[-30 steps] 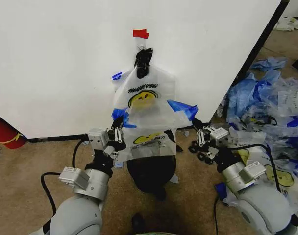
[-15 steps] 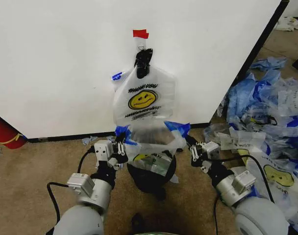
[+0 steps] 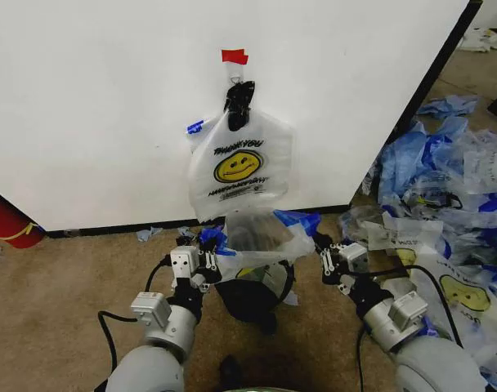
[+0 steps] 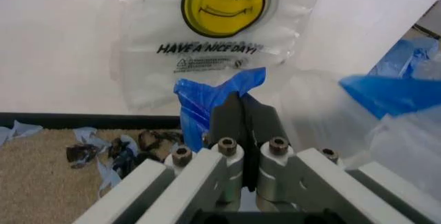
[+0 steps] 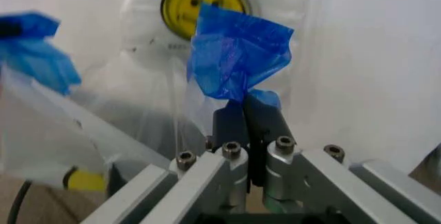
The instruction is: Pick up the garbage bag from the wall and place it over the trash bin.
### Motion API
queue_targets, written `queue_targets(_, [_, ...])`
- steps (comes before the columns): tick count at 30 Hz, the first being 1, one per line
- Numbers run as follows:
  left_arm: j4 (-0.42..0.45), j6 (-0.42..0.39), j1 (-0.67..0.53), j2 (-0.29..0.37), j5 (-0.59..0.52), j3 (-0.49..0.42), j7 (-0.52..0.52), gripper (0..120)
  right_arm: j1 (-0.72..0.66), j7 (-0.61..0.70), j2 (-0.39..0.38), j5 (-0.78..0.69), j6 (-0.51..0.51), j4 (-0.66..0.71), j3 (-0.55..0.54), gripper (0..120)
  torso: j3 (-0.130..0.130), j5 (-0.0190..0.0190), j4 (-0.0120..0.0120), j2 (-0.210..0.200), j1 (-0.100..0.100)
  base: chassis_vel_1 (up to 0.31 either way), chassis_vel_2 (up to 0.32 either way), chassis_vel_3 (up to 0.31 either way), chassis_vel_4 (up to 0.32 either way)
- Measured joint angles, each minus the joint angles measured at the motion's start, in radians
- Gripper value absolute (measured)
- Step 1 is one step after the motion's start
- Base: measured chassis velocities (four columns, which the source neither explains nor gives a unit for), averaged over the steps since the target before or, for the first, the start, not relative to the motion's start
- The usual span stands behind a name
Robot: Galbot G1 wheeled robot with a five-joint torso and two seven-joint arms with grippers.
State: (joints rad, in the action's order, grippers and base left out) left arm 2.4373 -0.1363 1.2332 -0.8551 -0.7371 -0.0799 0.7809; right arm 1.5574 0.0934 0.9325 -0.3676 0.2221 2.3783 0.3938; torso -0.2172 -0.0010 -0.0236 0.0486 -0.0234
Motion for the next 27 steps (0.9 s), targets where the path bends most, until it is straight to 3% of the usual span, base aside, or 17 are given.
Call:
queue_targets(21, [-0.075, -0.005, -0.037, 0.029, -0.032, -0.107, 0.032, 0, -0.016, 0.044, -0.009, -0.034, 0.017, -0.057, -0.062, 0, 0.0, 0.0001, 0.0001, 0.0, 0.0, 0.0, 0.0, 0.0, 0.0])
queue_targets(27, [-0.085, -0.007, -0.08, 0.05, -0.042, -0.12, 0.037, 0, -0.026, 0.055, -0.044, -0.057, 0.027, -0.065, -0.078, 0, 0.0, 0.0, 0.0, 0.0, 0.0, 0.0, 0.0, 0.0, 0.0])
